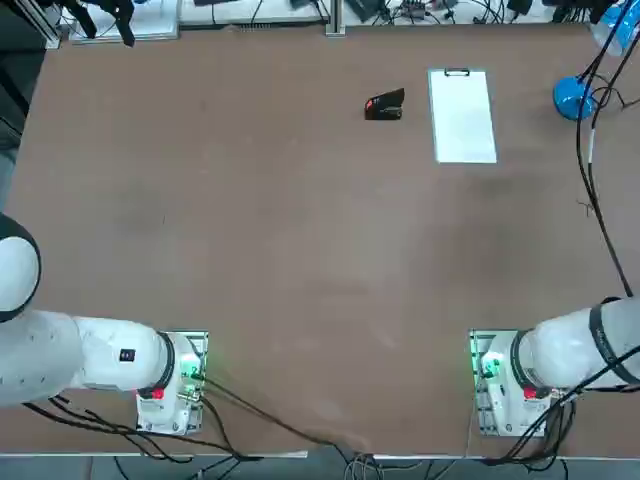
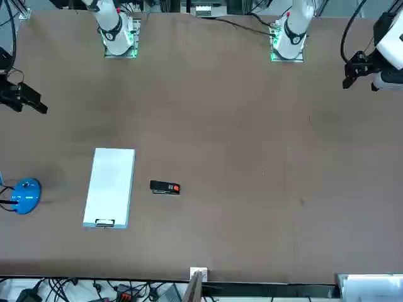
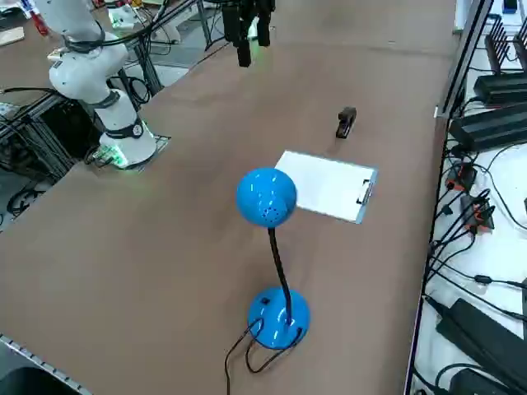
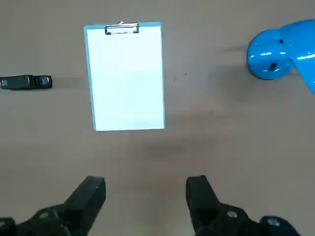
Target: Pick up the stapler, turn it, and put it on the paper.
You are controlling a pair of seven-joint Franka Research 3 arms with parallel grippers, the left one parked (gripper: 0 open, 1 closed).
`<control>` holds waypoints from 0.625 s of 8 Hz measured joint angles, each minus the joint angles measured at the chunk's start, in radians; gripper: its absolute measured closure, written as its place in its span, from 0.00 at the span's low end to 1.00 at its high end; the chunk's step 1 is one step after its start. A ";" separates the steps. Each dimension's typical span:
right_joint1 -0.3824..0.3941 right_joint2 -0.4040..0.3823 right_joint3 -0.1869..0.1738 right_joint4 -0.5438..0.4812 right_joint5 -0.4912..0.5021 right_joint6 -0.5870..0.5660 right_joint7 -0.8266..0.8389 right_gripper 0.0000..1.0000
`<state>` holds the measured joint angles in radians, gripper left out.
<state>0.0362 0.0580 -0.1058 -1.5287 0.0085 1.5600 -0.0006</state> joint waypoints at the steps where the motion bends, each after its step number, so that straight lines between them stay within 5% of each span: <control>1: 0.000 0.000 0.000 0.000 0.000 0.000 0.000 0.00; 5: 0.028 0.041 0.017 0.000 0.002 0.054 0.174 0.00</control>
<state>0.0638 0.0990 -0.0883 -1.5291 0.0101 1.6144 0.1737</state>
